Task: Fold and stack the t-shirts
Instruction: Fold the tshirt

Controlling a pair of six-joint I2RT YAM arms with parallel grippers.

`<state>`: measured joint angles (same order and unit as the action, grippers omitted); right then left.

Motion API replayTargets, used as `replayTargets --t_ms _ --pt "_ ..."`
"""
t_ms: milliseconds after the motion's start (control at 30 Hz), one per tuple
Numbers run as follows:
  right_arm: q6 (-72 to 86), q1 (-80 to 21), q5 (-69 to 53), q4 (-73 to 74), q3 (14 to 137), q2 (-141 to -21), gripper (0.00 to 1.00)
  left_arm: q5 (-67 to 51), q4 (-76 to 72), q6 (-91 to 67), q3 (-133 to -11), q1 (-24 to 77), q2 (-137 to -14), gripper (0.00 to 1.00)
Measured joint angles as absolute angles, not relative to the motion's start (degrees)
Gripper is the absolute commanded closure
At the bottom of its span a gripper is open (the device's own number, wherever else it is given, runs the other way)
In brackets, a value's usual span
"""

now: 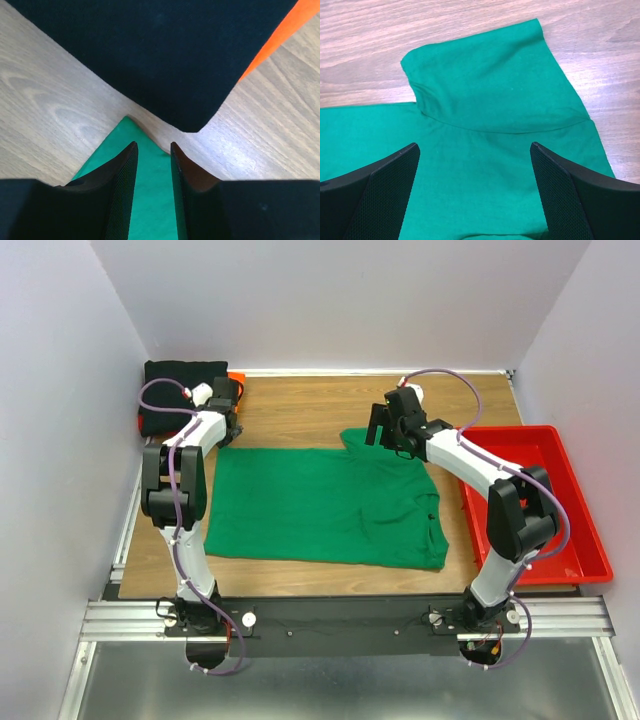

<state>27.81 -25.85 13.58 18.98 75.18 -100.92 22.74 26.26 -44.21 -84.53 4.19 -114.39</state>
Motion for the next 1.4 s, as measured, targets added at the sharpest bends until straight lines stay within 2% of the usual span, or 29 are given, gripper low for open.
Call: replayTargets --t_ms 967,1400 --pt "27.35 -25.36 11.99 18.39 74.06 -100.92 0.03 24.10 26.30 -44.69 -82.13 4.19 -116.90 0.59" --pt "27.35 -25.10 11.07 18.00 74.06 -100.92 0.03 25.36 26.72 -43.72 -85.69 4.12 -116.92 0.60"
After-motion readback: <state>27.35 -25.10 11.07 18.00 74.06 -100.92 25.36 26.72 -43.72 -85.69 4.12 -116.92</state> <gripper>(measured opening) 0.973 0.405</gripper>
